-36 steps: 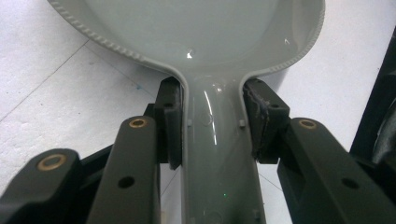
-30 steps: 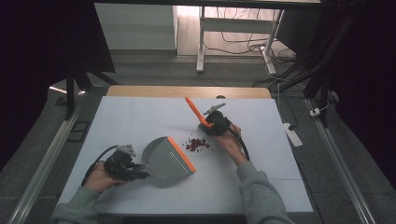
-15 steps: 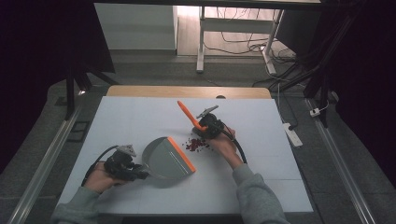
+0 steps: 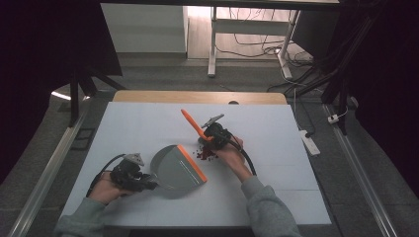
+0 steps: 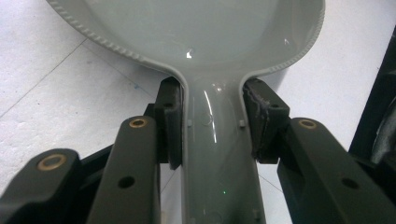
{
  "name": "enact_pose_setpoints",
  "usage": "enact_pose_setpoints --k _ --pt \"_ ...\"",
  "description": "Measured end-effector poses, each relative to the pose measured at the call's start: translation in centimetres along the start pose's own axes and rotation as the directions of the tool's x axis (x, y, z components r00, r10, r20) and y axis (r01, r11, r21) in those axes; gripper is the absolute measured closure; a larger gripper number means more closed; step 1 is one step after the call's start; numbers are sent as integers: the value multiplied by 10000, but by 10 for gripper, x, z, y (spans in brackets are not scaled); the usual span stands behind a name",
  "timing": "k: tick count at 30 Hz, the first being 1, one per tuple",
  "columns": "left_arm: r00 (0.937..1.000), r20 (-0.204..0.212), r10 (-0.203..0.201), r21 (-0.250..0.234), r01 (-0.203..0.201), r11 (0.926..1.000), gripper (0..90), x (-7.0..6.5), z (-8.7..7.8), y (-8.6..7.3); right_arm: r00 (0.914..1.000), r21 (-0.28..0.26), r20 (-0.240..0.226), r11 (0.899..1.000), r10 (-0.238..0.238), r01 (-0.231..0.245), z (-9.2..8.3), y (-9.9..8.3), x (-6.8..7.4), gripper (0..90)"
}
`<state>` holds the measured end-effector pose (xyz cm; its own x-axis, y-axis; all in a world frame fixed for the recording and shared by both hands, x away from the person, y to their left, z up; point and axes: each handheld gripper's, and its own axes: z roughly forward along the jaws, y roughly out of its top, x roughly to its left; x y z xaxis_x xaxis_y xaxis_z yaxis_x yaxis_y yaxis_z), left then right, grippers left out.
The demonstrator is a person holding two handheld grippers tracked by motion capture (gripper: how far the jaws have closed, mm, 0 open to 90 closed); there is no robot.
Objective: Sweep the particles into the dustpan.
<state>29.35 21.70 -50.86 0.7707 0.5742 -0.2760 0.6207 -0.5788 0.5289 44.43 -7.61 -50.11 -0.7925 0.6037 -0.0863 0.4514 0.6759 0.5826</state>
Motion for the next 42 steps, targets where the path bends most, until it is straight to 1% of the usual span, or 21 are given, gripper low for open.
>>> enact_pose_setpoints --k 6,8,10,11,15,17,21,25,28,29,30,32,36,39,40,42 --pt "10000 4 3 7 -3 10000 611 0 0 0 9997 -69 -240 9999 -96 95 1 1 8 768" --pt "10000 11 4 15 -4 10000 611 0 0 0 9994 -87 -276 9997 -213 211 1 2 12 768" --pt "10000 6 1 11 -1 10000 611 0 0 0 9989 -123 -417 9997 -215 210 2 2 17 768" --pt "10000 4 4 14 -4 10000 612 0 0 0 9985 -149 -450 9994 -316 310 2 3 19 769" --pt "10000 0 1 14 -1 10000 612 0 0 0 9970 -236 -659 9989 -412 398 3 4 30 769" --pt "10000 -6 11 17 -11 10000 611 0 1 0 9964 -254 -673 9985 -508 492 3 5 35 768" --pt "10000 -1 17 18 -17 10000 612 0 0 0 9960 -289 -651 9978 -609 592 4 6 40 768" --pt "10000 -17 8 16 -8 10000 612 -1 0 0 9941 -340 -967 9983 -497 466 3 6 43 769" --pt "10000 -3 9 26 -9 10000 611 0 1 0 9906 -430 -1206 9973 -640 592 4 7 48 769" --pt "10000 -6 11 34 -11 10000 611 0 1 0 9902 -455 -1189 9966 -732 682 4 7 50 769" --pt "10000 -8 16 34 -16 10000 611 0 1 0 9908 -458 -1163 9969 -689 639 4 8 52 769" --pt "10000 -8 10 32 -10 10000 612 0 1 0 9894 -548 -1299 9968 -642 575 3 9 55 769" --pt "10000 -19 10 34 -10 10000 612 0 1 0 9837 -720 -1681 9960 -640 525 2 11 61 769" --pt "10000 -8 4 27 -4 10000 612 0 1 0 9788 -881 -1826 9931 -928 777 2 13 68 769" --pt "10000 -3 3 29 -3 10000 612 0 1 0 9771 -886 -1924 9933 -906 746 2 14 71 769" --pt "10000 8 -23 31 23 10000 611 0 1 0 9727 -963 -2080 9918 -1032 846 2 16 79 769"
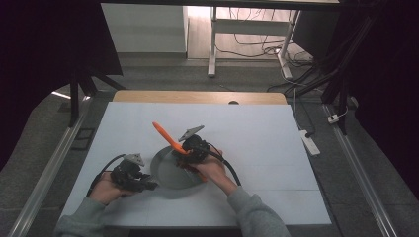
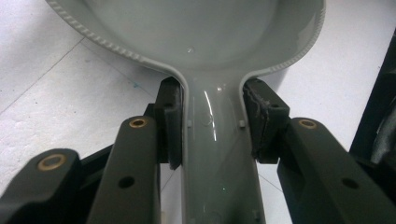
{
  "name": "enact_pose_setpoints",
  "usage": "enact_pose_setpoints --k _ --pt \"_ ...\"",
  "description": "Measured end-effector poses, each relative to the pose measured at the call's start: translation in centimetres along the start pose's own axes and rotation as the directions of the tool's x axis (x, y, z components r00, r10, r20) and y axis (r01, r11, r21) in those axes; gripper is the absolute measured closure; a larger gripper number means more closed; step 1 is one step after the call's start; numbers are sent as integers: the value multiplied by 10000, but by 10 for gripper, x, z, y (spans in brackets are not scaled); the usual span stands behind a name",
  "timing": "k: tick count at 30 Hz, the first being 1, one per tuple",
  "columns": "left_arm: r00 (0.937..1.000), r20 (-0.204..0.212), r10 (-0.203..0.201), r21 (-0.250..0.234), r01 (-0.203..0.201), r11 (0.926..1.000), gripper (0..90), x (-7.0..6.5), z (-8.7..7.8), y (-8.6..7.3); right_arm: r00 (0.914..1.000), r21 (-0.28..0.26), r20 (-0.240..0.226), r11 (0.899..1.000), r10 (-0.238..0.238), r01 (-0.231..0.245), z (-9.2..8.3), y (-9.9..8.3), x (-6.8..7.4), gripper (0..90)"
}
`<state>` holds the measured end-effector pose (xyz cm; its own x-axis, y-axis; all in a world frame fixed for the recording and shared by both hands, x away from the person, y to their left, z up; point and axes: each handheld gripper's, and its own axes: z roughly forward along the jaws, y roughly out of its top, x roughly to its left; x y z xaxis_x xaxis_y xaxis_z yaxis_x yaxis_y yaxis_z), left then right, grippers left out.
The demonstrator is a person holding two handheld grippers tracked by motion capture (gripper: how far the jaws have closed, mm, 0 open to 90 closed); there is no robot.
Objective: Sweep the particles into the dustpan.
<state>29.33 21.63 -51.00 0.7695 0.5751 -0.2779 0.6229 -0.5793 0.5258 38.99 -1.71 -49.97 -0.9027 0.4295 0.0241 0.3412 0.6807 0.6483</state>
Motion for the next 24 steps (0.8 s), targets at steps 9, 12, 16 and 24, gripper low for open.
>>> enact_pose_setpoints --k 9,12,16,24 --pt "10000 -2 -19 4 19 10000 612 -1 0 -1 9988 -682 -158 9966 -468 456 -8 11 17 768" --pt "10000 -4 -10 4 10 10000 612 -1 0 -1 9999 -881 80 9960 -130 136 -18 9 7 768" --pt "10000 -21 -16 13 16 10000 612 -1 0 -1 9980 -1148 440 9926 447 -394 -33 4 -7 769" --pt "10000 -63 -7 -6 7 10000 612 -2 0 -1 9878 -1290 1042 9864 1156 -1018 -54 -12 -35 768"
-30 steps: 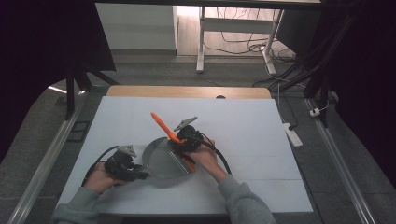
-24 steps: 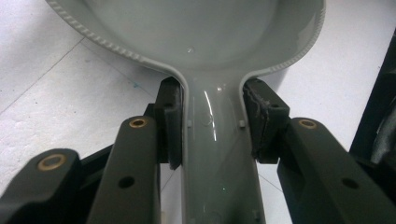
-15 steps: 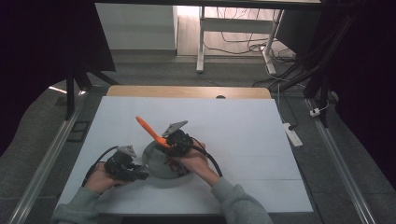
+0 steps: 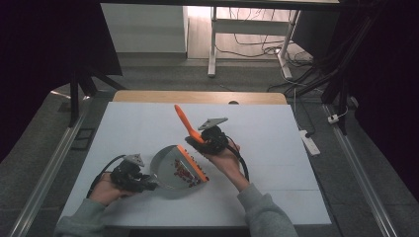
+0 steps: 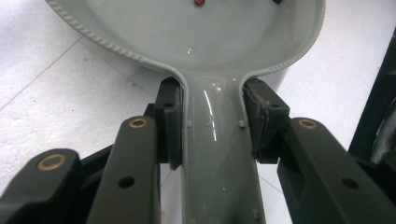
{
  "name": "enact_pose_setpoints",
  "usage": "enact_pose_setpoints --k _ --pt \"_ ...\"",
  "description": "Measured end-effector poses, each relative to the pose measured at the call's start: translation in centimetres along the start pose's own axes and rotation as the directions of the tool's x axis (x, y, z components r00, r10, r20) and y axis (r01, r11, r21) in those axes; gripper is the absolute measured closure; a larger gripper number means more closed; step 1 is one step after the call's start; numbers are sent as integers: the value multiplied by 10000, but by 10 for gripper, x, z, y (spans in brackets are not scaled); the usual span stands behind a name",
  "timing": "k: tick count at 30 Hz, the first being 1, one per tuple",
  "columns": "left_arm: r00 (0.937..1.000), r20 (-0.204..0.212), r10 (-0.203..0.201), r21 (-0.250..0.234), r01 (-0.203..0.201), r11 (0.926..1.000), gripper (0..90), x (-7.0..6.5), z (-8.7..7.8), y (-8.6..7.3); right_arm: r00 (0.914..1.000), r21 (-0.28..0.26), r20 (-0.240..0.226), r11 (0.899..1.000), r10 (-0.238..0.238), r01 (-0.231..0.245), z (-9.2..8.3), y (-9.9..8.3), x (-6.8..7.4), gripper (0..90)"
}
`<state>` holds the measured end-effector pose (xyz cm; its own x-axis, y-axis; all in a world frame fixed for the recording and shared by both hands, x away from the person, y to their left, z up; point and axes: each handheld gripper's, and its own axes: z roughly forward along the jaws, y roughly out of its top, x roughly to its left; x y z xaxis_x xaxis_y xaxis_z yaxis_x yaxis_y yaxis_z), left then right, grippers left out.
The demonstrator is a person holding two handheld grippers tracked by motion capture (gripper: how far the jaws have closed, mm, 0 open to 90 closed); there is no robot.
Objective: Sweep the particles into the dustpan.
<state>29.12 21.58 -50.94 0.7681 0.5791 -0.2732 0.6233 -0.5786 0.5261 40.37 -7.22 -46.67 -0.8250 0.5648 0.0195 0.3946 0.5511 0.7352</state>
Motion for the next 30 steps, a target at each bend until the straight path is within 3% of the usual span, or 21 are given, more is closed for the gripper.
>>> enact_pose_setpoints --k 6,12,23,30 --pt "10000 9 -36 55 36 10000 612 1 1 0 9985 239 290 9986 458 -465 5 -6 -20 768" --pt "10000 18 -60 -19 60 10000 612 0 0 0 9968 1026 667 9934 442 -509 27 -5 -29 768" --pt "10000 52 -42 -14 42 10000 612 1 -1 -1 9958 1698 886 9848 210 -359 50 8 -30 768" --pt "10000 55 -64 -12 64 10000 612 1 -1 -1 9977 2109 664 9771 145 -282 61 9 -22 769"
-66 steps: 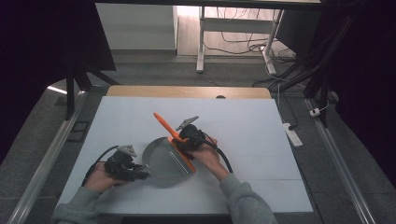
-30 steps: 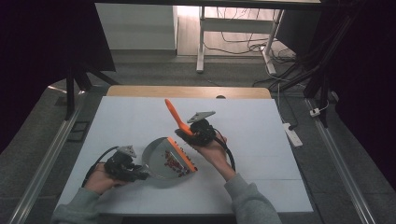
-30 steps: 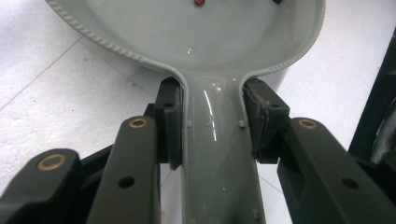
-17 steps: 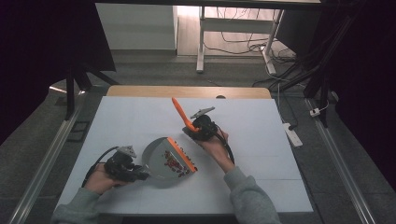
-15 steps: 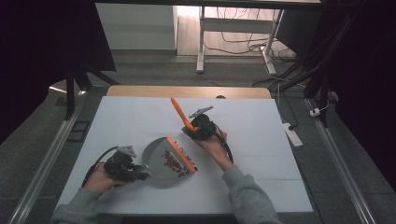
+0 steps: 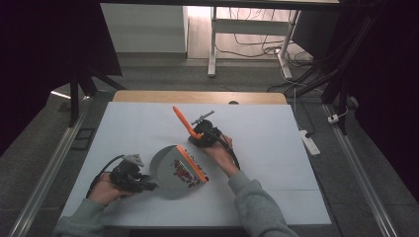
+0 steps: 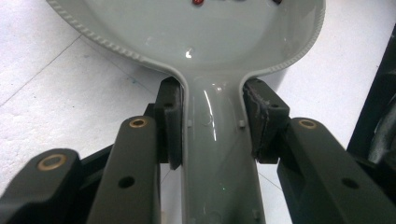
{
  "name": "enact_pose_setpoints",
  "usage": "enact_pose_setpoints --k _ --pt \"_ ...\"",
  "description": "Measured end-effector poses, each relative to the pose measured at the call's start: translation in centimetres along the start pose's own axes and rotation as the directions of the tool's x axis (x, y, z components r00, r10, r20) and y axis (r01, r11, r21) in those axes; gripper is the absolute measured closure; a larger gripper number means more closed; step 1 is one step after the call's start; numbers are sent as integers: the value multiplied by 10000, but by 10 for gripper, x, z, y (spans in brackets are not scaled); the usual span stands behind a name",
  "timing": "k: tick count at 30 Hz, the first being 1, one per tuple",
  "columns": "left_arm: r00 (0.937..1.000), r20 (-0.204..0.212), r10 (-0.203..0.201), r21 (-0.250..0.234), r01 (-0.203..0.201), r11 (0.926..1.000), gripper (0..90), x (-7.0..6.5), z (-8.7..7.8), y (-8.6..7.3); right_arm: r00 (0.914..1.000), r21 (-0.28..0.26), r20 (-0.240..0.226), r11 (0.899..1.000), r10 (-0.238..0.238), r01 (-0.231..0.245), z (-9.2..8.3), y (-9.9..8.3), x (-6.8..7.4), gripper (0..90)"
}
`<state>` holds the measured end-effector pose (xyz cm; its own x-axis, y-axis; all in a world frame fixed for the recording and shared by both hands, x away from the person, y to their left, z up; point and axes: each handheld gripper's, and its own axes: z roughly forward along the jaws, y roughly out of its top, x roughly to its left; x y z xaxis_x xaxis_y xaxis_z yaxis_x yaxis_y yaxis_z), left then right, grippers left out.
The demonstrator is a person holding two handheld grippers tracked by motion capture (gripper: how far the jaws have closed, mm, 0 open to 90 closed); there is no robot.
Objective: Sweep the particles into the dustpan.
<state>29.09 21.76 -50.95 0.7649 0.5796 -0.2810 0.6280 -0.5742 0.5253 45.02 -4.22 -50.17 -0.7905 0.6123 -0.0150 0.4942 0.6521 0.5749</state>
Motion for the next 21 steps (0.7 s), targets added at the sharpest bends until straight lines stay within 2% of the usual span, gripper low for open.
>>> enact_pose_setpoints --k 3,7,11,13,15,19,21 --pt "10000 6 -5 4 5 10000 612 0 0 0 9997 158 35 9995 -259 258 -1 0 7 769" --pt "10000 7 -6 20 6 10000 612 0 0 0 9994 158 -125 9993 -323 325 -1 -1 13 770" --pt "10000 6 -17 29 17 10000 612 0 0 0 9980 186 -454 9988 -446 455 -2 -1 23 769" --pt "10000 8 -19 32 19 10000 612 0 1 0 9958 165 -788 9987 -475 490 -1 -1 28 769" --pt "10000 26 -16 50 16 10000 612 0 1 0 9952 131 -744 9978 -637 648 -1 -2 34 770" --pt "10000 31 -14 43 14 10000 612 0 0 0 9944 -115 -847 9980 -631 623 -3 -3 39 769" --pt "10000 26 -9 66 9 10000 612 1 1 0 9921 -264 -1165 9987 -470 442 -5 -4 41 769"
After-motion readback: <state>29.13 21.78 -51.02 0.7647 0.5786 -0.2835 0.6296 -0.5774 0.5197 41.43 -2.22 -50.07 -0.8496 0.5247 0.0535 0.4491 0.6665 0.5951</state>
